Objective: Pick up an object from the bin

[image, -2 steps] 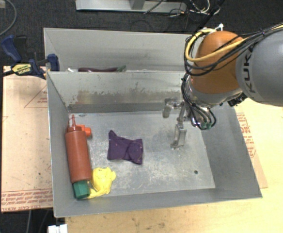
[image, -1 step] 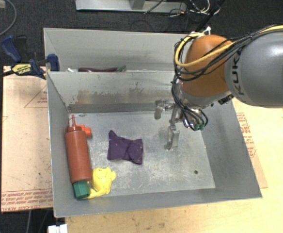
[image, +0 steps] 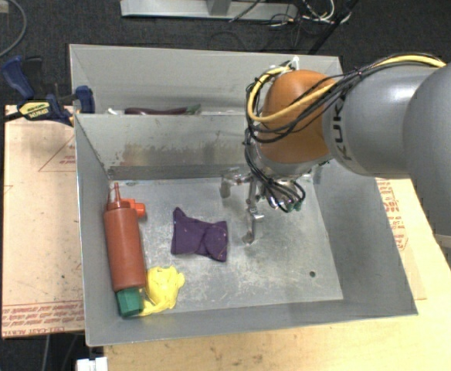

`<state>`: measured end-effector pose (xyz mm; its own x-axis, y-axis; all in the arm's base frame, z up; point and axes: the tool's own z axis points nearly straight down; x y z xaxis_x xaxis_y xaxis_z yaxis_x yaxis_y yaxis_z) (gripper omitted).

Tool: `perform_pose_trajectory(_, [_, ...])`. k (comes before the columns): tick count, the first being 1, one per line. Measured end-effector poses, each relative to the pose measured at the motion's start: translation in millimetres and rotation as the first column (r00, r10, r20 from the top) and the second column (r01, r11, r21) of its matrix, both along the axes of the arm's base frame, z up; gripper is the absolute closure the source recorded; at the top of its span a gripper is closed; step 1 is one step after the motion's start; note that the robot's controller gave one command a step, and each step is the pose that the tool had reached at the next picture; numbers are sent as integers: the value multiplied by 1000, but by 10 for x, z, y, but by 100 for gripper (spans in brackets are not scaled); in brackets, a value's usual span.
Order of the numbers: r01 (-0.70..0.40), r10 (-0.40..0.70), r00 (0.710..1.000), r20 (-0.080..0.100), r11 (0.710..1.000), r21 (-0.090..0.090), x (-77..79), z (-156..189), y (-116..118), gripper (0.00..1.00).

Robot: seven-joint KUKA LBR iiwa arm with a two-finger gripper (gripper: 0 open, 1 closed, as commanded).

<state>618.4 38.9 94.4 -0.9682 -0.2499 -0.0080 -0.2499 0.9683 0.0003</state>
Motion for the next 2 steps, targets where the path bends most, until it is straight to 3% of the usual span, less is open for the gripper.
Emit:
perform_pose_trajectory(1, [145, -145, 989, 4, 989, -1, -143, -202, 638, 100])
perform_pose_trajectory(2, [145, -145, 989, 4, 989, -1, -143, -202, 638, 100])
